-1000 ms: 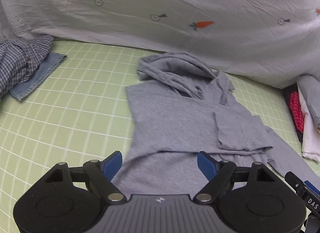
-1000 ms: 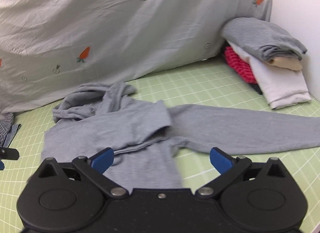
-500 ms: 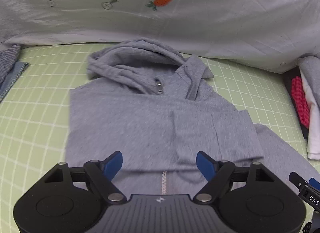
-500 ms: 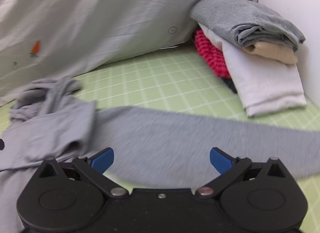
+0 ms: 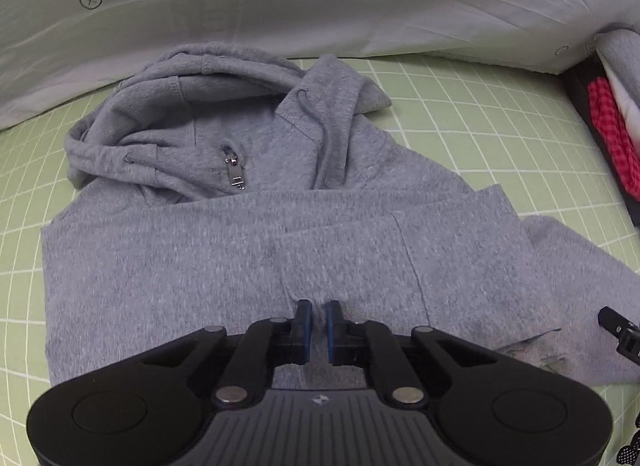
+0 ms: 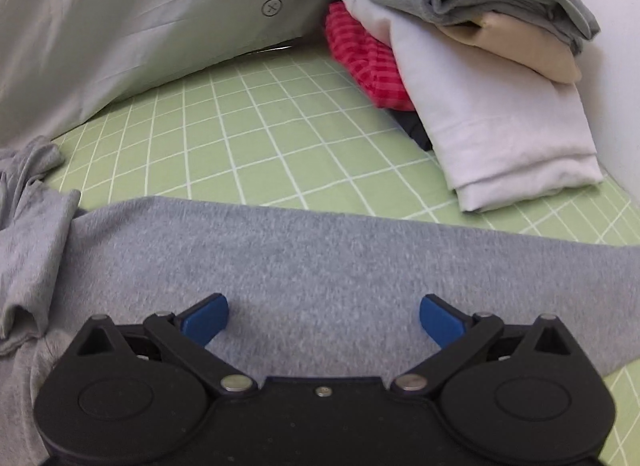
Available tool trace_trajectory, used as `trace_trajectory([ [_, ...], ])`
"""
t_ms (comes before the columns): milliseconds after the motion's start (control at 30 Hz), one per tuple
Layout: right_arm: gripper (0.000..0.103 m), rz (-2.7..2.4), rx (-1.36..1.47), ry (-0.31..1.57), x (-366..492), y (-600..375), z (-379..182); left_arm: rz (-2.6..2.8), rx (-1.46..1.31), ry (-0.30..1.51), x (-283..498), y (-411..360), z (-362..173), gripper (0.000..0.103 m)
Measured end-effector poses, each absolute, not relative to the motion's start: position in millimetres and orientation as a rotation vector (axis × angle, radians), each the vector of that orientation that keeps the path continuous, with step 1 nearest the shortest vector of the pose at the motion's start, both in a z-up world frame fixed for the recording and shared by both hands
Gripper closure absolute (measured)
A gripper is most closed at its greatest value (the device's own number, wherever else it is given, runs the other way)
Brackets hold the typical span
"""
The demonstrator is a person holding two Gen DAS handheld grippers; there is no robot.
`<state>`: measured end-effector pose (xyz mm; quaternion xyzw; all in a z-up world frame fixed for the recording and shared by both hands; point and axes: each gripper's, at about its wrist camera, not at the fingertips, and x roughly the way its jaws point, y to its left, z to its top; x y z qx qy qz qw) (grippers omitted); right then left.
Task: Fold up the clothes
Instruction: 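Pinch the folded sleeve edge with the left gripper and straighten it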
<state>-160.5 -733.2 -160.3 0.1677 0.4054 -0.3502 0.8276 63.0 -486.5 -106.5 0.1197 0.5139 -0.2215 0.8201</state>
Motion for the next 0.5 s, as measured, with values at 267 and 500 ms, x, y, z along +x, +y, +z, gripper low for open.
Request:
trace_trajectory([
  [267,0.0,-0.741,0.34,0.867,-153,-726,-160,-0.429,0.213,1.009,63,-454,-73,0.099],
  [500,0.0,-0.746,0.32,0.875,-149,-717,-158,-0.37,0.175,0.963,66,-420,-54,0.099],
])
